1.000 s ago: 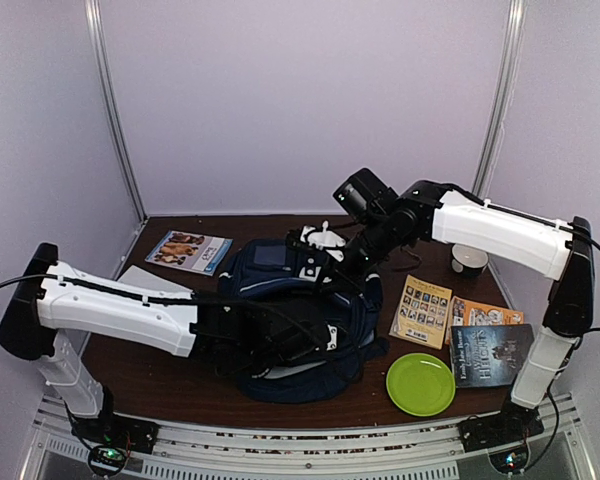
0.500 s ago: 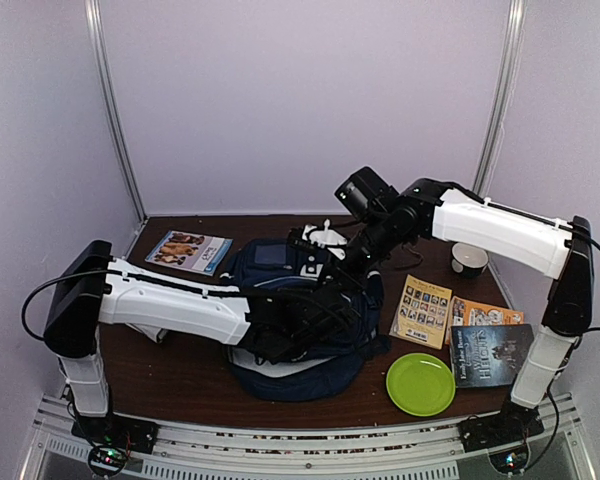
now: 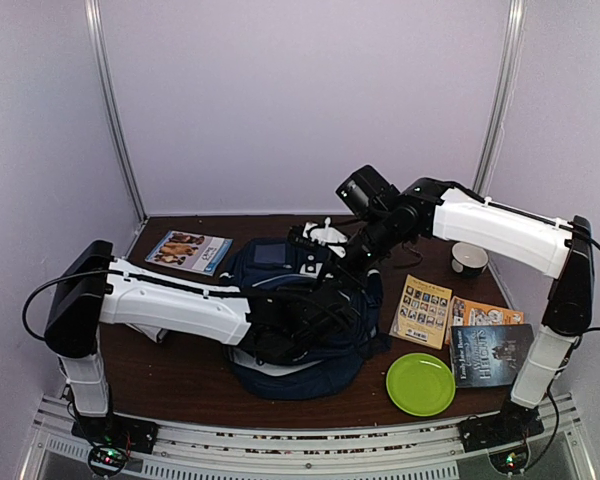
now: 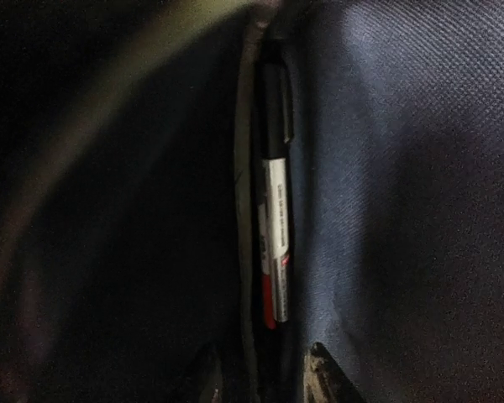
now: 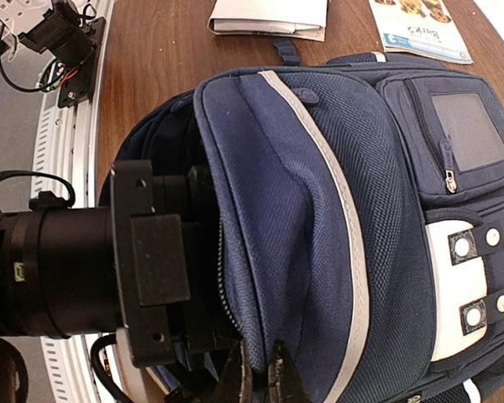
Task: Pack the student bag
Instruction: Place the pen in the upper front pocket of the bag, then put down the upper front pocket of the student bag, then move the student bag to the center of the board, then hold the student bag at the center of the board, then grab the upper front pocket of the student bag, then unzip the upper front pocket of the student bag.
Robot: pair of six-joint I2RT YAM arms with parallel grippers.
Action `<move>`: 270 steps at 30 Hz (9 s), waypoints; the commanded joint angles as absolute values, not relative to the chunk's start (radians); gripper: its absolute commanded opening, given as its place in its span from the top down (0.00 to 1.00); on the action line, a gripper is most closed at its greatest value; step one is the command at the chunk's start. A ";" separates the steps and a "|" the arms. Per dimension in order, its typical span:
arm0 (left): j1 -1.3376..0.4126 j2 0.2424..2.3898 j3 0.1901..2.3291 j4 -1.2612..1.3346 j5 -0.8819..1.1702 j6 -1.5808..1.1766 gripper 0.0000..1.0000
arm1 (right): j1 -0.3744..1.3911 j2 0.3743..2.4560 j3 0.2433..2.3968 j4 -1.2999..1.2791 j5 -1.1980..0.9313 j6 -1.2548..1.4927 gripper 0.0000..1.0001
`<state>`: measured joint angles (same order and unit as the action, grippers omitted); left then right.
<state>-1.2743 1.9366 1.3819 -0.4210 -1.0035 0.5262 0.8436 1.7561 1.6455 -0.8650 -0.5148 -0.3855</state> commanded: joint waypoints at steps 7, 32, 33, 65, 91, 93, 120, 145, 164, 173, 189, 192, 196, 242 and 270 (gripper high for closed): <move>-1.332 1.653 1.328 -0.516 -0.871 0.445 0.63 | 0.832 1.771 1.704 -0.845 -0.561 -0.376 1.00; -1.225 1.203 1.047 -0.684 -0.517 -0.280 0.64 | 0.842 1.800 1.486 -0.744 -0.463 -0.434 1.00; -1.175 1.180 1.019 -0.664 -0.454 -0.306 0.64 | 0.850 1.803 1.470 -0.738 -0.442 -0.444 1.00; -0.974 1.256 0.640 -0.231 -0.116 -0.565 0.66 | 0.919 1.714 1.147 -0.510 0.090 -0.609 0.21; -0.823 1.375 0.741 -0.098 -0.095 -0.558 0.82 | 0.852 1.654 1.437 -0.686 -0.254 -0.261 0.50; -0.786 1.385 0.740 -0.052 -0.063 -0.575 0.92 | 0.882 1.688 1.452 -0.650 -0.295 -0.211 0.59; -0.661 1.666 0.725 0.328 0.212 -0.723 1.00 | 1.006 2.158 1.841 -0.699 -0.231 0.001 0.60; -0.661 1.697 0.704 0.339 0.217 -0.738 1.00 | 1.026 2.274 1.904 -0.717 -0.068 0.042 0.67; -0.645 1.738 0.690 0.401 0.224 -0.792 1.00 | 1.029 2.275 1.806 -0.716 0.063 -0.027 0.84; -0.637 1.756 0.693 0.396 0.232 -0.788 1.00 | 1.028 2.153 1.769 -0.731 0.020 -0.027 0.96; -0.637 1.767 0.696 0.400 0.248 -0.787 1.00 | 1.030 2.219 1.834 -0.730 -0.111 0.004 0.72; -0.637 1.767 0.696 0.402 0.251 -0.787 1.00 | 1.030 2.249 1.875 -0.736 -0.099 0.005 0.68; -0.638 1.766 0.692 0.403 0.252 -0.788 1.00 | 1.028 2.287 1.903 -0.743 -0.063 0.005 0.66; -0.611 1.730 0.697 0.293 0.254 -0.587 1.00 | 0.721 1.794 1.368 -0.663 -0.176 -0.270 1.00; -1.019 1.629 0.842 0.374 -0.221 0.287 0.45 | 0.732 1.731 1.351 -0.680 -0.450 -0.327 1.00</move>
<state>-1.0180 1.5696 0.8082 0.2165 -0.1787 0.2142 0.7284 1.7706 1.3430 -0.6701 -0.3866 -0.3328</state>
